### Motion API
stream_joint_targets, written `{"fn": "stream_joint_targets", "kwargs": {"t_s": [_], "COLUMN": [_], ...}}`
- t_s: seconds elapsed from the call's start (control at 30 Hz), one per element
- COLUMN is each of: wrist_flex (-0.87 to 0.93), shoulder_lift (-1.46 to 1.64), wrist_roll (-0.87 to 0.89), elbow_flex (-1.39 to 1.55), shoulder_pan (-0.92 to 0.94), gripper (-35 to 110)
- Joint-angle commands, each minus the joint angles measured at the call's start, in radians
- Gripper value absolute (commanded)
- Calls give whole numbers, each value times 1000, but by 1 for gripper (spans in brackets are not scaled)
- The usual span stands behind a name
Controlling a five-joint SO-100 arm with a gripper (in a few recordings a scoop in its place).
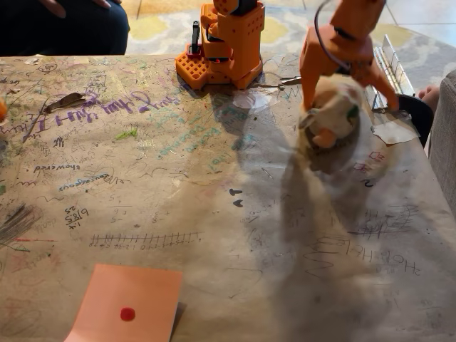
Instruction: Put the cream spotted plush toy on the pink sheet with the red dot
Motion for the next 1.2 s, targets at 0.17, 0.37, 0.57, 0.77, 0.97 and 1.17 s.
{"fn": "stream_joint_targets", "kwargs": {"t_s": [0.17, 0.37, 0.57, 0.77, 0.97, 1.17], "wrist_flex": [12, 77, 149, 219, 420, 518], "shoulder_lift": [-72, -184, -278, -124, 106, 354], "wrist_roll": [8, 57, 138, 153, 144, 244], "elbow_flex": [-51, -104, -199, -256, -449, -749], "shoulder_pan": [-44, -94, -109, -11, 115, 193], "gripper": [39, 5, 0, 0, 0, 0]}}
